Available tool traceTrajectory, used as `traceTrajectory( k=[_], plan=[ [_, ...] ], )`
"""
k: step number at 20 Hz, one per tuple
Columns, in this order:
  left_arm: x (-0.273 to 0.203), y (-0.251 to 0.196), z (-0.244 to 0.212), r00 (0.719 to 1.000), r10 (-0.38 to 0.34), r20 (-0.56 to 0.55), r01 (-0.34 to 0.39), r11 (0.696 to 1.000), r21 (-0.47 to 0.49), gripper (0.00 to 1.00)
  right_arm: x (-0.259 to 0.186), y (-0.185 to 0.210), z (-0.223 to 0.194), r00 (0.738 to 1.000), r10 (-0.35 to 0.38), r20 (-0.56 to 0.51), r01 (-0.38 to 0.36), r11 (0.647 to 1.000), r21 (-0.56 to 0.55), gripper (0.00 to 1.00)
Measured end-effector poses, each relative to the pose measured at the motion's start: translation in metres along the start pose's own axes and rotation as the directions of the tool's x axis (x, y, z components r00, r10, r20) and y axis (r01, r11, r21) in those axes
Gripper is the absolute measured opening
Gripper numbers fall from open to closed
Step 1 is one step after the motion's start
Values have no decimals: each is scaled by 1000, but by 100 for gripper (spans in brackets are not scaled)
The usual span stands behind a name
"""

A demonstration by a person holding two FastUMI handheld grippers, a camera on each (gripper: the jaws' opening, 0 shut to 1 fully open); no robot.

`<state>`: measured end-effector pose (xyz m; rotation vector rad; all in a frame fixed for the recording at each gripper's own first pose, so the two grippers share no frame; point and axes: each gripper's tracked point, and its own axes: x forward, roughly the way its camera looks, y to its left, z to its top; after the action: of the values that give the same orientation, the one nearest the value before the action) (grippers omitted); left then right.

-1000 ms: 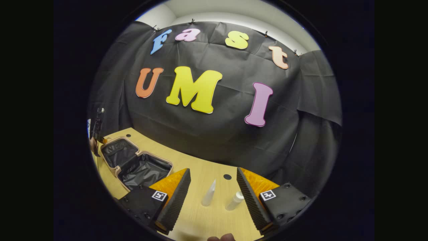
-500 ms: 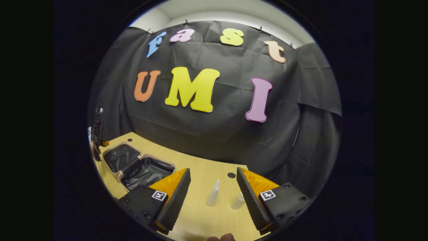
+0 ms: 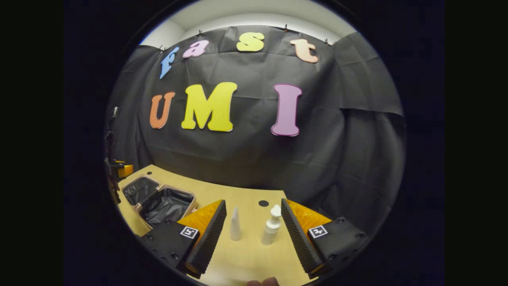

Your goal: First open the suitcase, pack the skin care products into it, and then close the suitcase.

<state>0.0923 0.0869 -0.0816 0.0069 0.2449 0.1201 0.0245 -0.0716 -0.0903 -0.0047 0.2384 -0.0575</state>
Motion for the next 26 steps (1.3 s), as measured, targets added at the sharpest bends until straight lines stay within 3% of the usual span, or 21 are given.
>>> traceTrajectory(
  k=[4, 6, 13, 19, 26],
  plan=[
    [-18, -127, -19, 983, -178, -40, 178, 984, -13, 97, -3, -45, -13, 999, -31, -19, 31, 999, 18, 82],
    [-29, -188, -47, 949, -296, -113, 297, 955, -9, 97, -4, -67, -25, 998, -44, -40, 45, 999, 17, 82],
    [-16, -311, -115, 863, -464, -198, 485, 871, 73, 97, -19, -130, -53, 990, -99, -100, 98, 995, -15, 82],
    [42, -352, -163, 856, -451, -252, 482, 873, 75, 98, -33, -173, -70, 974, -163, -155, 163, 987, -8, 82],
    [78, -362, -182, 863, -424, -274, 448, 894, 27, 96, -40, -184, -84, 962, -184, -201, 184, 983, -19, 82]
  ],
)
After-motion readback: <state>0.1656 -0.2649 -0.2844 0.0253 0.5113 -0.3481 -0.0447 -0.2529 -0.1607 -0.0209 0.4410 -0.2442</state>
